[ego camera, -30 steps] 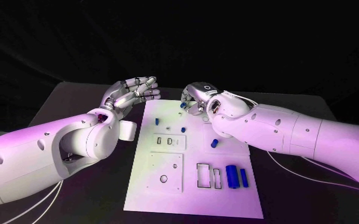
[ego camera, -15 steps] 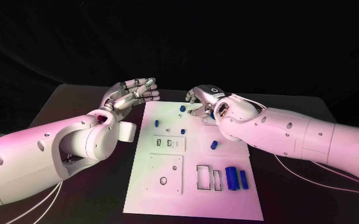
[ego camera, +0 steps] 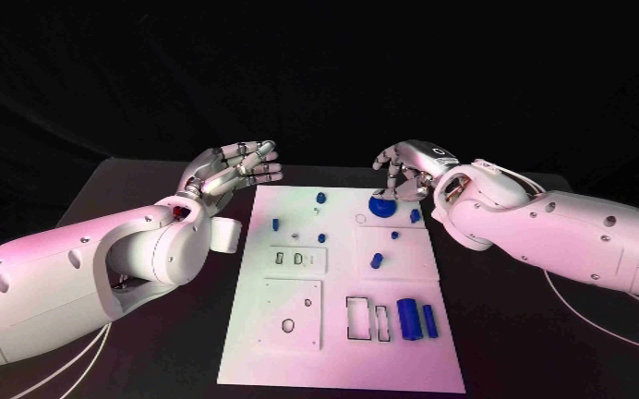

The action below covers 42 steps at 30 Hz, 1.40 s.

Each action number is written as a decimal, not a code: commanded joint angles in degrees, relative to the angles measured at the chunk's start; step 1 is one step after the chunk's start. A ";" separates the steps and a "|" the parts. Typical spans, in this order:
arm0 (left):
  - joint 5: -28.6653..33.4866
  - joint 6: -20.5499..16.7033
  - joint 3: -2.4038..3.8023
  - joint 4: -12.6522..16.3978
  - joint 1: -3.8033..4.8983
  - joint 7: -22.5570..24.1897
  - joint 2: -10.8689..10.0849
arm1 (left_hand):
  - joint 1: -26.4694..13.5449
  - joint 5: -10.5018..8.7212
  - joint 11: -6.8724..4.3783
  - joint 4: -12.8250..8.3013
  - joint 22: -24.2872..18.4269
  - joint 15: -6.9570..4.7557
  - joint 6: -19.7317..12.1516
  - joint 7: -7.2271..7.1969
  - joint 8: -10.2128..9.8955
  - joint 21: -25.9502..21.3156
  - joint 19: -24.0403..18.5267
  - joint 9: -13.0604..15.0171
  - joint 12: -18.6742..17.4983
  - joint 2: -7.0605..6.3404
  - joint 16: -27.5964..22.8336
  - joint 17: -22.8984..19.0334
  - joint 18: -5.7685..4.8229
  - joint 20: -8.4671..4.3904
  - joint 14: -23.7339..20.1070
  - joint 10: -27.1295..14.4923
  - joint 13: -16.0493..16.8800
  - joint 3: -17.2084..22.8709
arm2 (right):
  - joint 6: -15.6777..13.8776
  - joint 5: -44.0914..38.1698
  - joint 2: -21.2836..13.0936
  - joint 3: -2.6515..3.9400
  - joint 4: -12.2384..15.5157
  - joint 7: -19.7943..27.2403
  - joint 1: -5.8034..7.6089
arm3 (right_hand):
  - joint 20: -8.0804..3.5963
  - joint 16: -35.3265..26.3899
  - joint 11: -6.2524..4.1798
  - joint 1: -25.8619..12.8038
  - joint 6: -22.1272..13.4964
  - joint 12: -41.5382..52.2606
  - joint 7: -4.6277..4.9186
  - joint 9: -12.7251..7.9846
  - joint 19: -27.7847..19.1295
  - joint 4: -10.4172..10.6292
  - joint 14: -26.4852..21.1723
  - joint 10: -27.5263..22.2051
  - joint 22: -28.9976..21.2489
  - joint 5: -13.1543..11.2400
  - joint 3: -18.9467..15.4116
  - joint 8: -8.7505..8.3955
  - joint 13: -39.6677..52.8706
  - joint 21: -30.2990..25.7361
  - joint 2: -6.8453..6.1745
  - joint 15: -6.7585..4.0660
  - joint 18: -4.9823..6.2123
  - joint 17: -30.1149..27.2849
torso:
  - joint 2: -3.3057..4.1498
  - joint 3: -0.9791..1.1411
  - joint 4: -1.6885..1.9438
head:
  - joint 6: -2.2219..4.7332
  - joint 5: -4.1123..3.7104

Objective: Assemble the parts on the task board

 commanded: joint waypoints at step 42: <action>0.46 2.35 0.02 -0.40 0.00 -0.21 0.66 | 0.42 -0.09 0.04 -0.15 -0.19 0.40 -0.43 4.35 -0.08 -0.39 0.32 0.03 -0.22 0.18 -0.54 0.01 0.59 0.00 -0.35 -0.45 -0.07 -0.22 | 10.67 10.02 1.59 0.01 -4.35 -0.95 -1.70 | 0.80 8.20 0.23 5.55 -3.65 54.23 0.17 0.91 7.55 8.82 5.95 14.52 16.59 3.55 -6.84 11.73 56.35 11.72 3.40 0.45 -3.92 20.33 | -0.21 0.22 -0.13 | -0.64 0.33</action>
